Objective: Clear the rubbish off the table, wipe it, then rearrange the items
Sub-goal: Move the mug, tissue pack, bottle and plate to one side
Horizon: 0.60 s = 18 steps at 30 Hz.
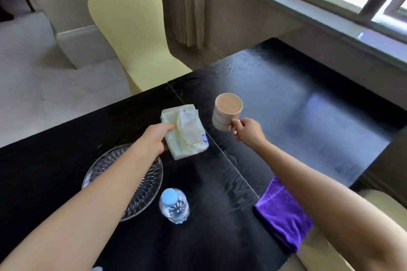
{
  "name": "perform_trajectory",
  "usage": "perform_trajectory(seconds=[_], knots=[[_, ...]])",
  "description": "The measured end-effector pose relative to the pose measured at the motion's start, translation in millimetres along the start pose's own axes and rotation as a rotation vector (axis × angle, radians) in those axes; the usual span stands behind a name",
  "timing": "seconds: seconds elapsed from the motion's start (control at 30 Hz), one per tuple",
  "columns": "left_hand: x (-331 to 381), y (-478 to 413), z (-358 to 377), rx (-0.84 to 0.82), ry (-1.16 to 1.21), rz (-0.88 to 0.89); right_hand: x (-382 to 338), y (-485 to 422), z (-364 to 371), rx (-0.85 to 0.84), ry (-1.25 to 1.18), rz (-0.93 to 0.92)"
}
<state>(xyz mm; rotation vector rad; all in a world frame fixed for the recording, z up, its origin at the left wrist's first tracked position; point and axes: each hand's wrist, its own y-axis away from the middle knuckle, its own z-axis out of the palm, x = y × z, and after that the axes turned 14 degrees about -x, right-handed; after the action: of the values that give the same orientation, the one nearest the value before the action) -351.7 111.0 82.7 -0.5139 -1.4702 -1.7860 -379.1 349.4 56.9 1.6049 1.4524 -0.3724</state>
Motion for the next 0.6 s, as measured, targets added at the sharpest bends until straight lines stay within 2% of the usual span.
perform_trajectory(seconds=[0.23, 0.6], knots=[[-5, -19, -12, -0.019, -0.067, -0.078, 28, -48, 36, -0.017, -0.021, 0.066], [-17, -32, -23, -0.040, -0.044, -0.104, 38, -84, 64, -0.023, -0.057, 0.119]])
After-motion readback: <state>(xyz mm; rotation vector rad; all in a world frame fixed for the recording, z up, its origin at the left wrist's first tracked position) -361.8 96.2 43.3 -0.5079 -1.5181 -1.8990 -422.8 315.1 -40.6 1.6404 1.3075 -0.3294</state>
